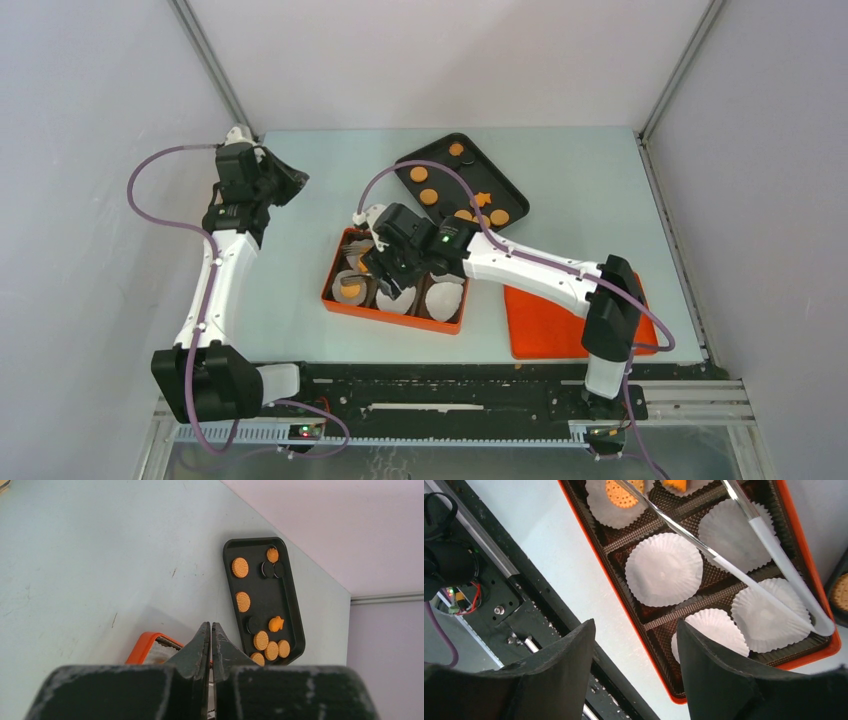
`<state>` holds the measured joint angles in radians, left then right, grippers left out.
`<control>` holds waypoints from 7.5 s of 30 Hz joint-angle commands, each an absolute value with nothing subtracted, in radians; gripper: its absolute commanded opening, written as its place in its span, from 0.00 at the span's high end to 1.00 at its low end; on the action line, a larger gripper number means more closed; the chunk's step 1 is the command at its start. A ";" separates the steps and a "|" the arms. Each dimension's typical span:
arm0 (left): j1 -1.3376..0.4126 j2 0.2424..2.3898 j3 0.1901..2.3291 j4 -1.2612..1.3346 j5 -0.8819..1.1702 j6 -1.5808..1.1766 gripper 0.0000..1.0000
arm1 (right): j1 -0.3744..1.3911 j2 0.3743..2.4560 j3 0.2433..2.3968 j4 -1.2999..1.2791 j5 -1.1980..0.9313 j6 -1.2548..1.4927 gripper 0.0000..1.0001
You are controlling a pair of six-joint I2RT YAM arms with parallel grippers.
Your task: Pack the cookies
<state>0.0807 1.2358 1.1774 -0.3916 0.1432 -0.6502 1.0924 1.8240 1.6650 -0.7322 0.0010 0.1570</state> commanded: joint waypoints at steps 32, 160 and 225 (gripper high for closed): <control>0.082 1.241 1.168 -0.343 0.210 -0.644 0.95 | 0.968 1.932 1.600 -0.553 0.217 -0.095 0.42; -0.076 1.252 1.234 -0.372 0.170 -0.623 0.95 | 0.297 1.895 1.652 -0.675 0.220 0.140 0.94; -0.152 1.372 1.242 -0.337 0.188 -0.624 0.97 | 0.087 2.372 2.057 -0.970 0.113 0.091 0.29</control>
<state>-0.1402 1.3750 1.2087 -0.3607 0.1894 -0.6464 0.0948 2.3337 1.9923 -0.9211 0.1303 0.1242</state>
